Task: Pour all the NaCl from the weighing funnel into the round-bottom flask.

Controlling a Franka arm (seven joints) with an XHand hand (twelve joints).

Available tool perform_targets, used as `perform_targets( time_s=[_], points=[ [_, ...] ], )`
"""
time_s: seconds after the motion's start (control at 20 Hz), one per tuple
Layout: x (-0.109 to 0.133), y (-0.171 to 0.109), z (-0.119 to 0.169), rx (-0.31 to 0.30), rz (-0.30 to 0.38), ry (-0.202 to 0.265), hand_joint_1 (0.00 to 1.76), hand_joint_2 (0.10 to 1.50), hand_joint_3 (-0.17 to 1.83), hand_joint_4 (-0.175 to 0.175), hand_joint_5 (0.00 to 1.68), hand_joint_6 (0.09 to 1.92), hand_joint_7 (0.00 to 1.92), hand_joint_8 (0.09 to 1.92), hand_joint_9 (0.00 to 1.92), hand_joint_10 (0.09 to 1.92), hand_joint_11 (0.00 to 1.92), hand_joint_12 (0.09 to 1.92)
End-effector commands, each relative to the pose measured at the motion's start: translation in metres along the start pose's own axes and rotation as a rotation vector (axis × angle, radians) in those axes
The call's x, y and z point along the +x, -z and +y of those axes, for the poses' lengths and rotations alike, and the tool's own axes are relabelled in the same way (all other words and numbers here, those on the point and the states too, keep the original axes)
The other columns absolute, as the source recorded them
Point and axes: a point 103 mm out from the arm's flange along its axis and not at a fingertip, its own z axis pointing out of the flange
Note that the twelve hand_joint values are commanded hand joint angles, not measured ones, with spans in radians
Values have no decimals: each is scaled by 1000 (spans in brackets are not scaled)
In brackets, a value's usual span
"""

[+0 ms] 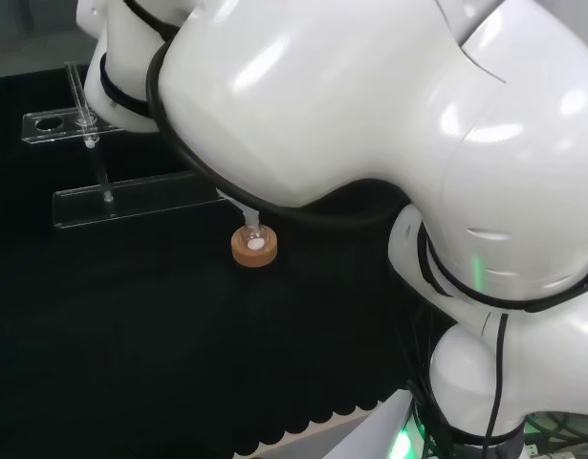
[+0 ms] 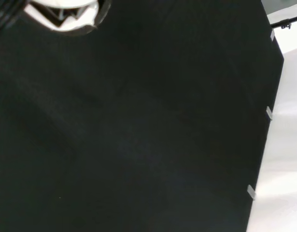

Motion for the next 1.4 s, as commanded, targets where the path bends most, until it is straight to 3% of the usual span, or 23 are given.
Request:
perform_targets(
  time_s=[0.05,1.4],
  points=[
    [-3,-11,1,-38,127,4,1106,614,789,175,1207,854,409,643,772,495,481,1255],
    [-29,-65,14,-114,483,-25,1103,621,787,175,1195,874,414,644,773,503,482,1255]
  ],
)
